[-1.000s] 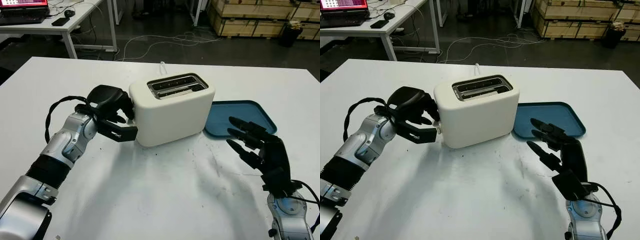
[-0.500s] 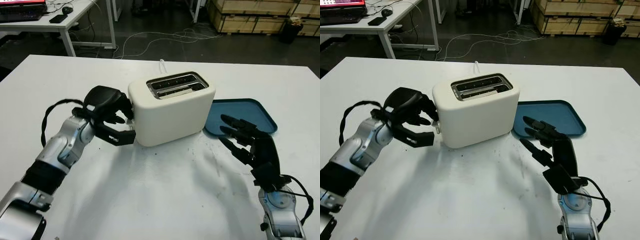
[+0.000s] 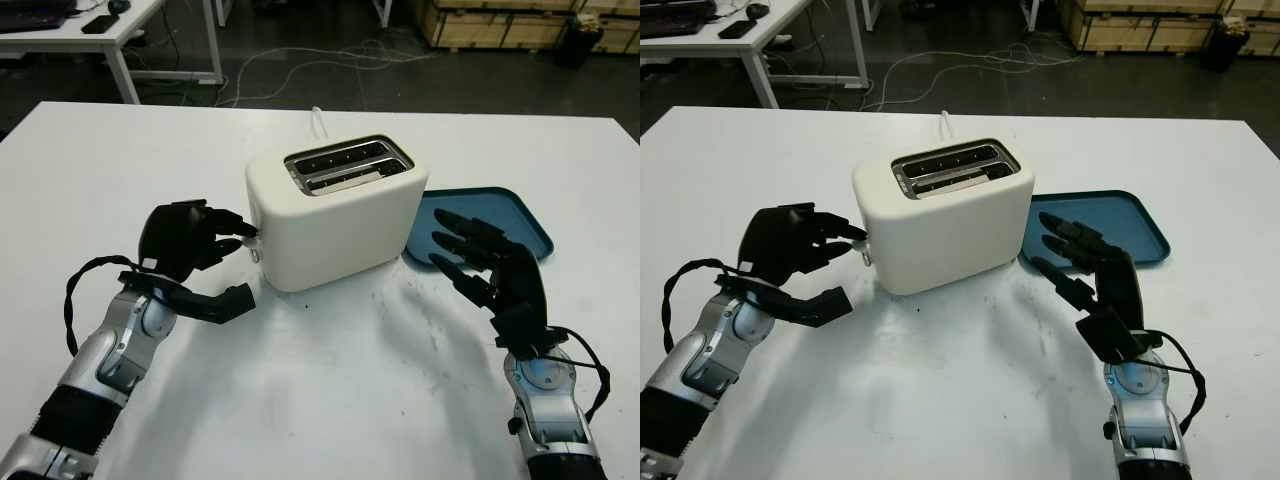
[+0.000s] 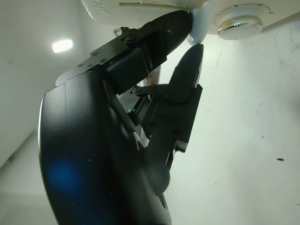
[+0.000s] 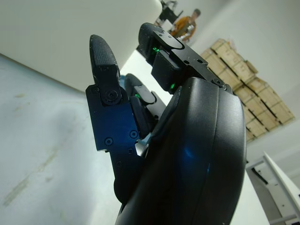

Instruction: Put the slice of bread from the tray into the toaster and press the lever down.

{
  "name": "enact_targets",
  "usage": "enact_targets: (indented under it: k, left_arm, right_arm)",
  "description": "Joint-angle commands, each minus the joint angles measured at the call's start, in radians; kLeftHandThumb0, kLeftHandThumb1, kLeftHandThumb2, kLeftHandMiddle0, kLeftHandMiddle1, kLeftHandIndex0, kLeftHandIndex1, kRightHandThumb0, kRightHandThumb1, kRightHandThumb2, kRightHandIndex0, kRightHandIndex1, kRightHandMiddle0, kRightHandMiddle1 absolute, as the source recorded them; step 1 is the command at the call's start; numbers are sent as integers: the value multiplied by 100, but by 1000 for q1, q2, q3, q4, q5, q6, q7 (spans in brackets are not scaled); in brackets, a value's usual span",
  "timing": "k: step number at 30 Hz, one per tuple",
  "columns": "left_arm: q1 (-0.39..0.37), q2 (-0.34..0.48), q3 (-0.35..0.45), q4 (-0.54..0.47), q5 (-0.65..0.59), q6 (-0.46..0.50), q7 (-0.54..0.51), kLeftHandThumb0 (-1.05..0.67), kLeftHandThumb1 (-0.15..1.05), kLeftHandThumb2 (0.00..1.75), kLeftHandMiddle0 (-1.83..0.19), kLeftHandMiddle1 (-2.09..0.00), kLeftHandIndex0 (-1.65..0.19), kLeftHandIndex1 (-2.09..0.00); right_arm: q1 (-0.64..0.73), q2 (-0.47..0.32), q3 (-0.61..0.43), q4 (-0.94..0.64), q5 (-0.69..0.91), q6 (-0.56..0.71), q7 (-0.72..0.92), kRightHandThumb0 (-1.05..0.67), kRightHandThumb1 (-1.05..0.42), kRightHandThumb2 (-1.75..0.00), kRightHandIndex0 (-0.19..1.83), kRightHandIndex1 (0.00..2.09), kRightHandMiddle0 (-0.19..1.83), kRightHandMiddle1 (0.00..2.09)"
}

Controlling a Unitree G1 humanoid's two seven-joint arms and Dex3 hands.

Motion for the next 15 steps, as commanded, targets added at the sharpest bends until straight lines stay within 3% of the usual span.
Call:
enact_targets:
  k: [1, 6, 11, 15]
  left_arm:
    - [13, -3, 3, -51, -9, -33, -27, -43, 85, 0, -78, -129, -119, 0]
    - [24, 5, 62, -103, -24, -23, -69, -40, 82, 0, -81, -120, -120, -1]
    - [41, -81, 146, -165, -227, -45, -116, -37, 81, 0, -81, -130, -118, 0]
    - [55, -117, 180, -227, -240, -26, -110, -41, 84, 1, -71, -124, -109, 0]
  right_arm:
    - [-21, -3, 2, 10, 7, -7, 1, -43, -92, -4, 80, 0, 72, 0]
    - [-66, -24, -7, 70, 6, -43, 1, -44, -92, -4, 83, 1, 73, 1]
    - [-114, -70, -26, 77, 9, 2, 9, -38, -92, -2, 79, 0, 70, 0]
    - [-161, -90, -45, 77, 57, 49, 47, -34, -91, -1, 73, 0, 66, 0]
